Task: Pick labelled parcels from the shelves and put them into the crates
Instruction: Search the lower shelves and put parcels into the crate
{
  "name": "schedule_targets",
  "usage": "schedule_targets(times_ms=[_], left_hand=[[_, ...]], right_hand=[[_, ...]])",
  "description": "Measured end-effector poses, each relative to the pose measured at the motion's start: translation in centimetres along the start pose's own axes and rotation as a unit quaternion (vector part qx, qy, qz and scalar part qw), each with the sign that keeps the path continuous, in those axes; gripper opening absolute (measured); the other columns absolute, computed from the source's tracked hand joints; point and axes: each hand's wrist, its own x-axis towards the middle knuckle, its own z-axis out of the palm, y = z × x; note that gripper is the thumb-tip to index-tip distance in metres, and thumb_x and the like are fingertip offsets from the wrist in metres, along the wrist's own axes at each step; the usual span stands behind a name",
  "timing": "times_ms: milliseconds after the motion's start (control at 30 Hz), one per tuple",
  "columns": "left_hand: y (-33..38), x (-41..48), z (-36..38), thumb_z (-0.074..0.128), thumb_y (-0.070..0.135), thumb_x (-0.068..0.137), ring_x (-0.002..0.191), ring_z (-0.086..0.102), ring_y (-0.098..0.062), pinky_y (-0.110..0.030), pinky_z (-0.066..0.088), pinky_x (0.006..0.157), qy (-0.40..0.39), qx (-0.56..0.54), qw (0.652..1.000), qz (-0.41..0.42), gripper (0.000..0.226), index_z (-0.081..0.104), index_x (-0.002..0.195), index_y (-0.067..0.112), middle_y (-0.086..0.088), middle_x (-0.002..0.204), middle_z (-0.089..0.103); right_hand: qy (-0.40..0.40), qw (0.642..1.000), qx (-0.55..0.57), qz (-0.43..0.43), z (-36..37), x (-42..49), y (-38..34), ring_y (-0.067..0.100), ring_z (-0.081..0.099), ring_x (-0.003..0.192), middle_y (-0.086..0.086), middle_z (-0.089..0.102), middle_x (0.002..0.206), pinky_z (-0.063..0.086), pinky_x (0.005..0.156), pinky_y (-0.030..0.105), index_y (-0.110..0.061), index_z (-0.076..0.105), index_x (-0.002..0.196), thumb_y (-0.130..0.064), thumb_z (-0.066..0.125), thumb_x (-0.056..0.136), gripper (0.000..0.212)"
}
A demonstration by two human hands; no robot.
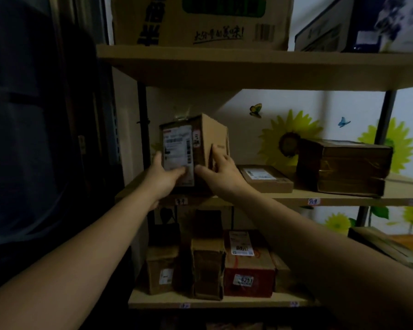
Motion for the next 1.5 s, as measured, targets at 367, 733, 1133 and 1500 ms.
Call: schedule_targets(times_ms=[367,733,1133,1500], left_hand=[[-3.2,-1.7,-2.7,0.076,0.033,0.063,0.135,0.040,-0.019,-0.049,0.035,0.109,-0.059,0.002,0.996,0.063,0.094,0.030,0.146,0.028,-0.001,0.148,0.041],[-1.3,-2.9,-2.2,0.057,0.017,0.092,0.113,0.052,-0.007,-0.024,0.046,0.088,0.081,-0.009,0.980,0.183,0.035,0.046,0.121,0.033,0.007,0.127,0.053],[0.8,4.5,-3.2,0.054,0.029,0.094,0.140,0.027,-0.022,-0.038,0.024,0.113,-0.100,0.209,0.973,0.010,0.091,-0.021,0.144,0.038,0.000,0.156,0.021],[-14.3,-2.9,-6.3,0.060,0.017,0.090,0.105,0.051,-0.010,-0.023,0.040,0.087,-0.010,0.230,0.968,0.098,0.030,0.056,0.118,0.025,0.008,0.118,0.048]], right_hand=[[0.000,0.976,0.204,-0.079,-0.3,-2.9,2.7,0.013,0.056,0.122,-0.007,0.055,0.136,0.054,0.094,0.042,-0.046,0.032,0.145,-0.014,0.044,0.097,0.059],[0.017,0.979,0.178,-0.102,0.5,-2.8,2.1,0.010,0.045,0.128,-0.014,0.044,0.142,0.044,0.104,0.041,-0.047,0.023,0.148,-0.034,0.061,0.090,0.071],[0.003,0.994,0.090,0.069,2.8,4.5,-0.2,0.025,0.052,0.124,0.002,0.051,0.130,0.048,0.101,0.047,-0.027,0.034,0.141,-0.015,0.056,0.093,0.054],[-0.063,0.992,-0.094,-0.046,11.1,-5.1,7.0,0.009,0.044,0.125,-0.008,0.042,0.139,0.041,0.105,0.027,-0.027,0.043,0.140,-0.022,0.062,0.091,0.052]])
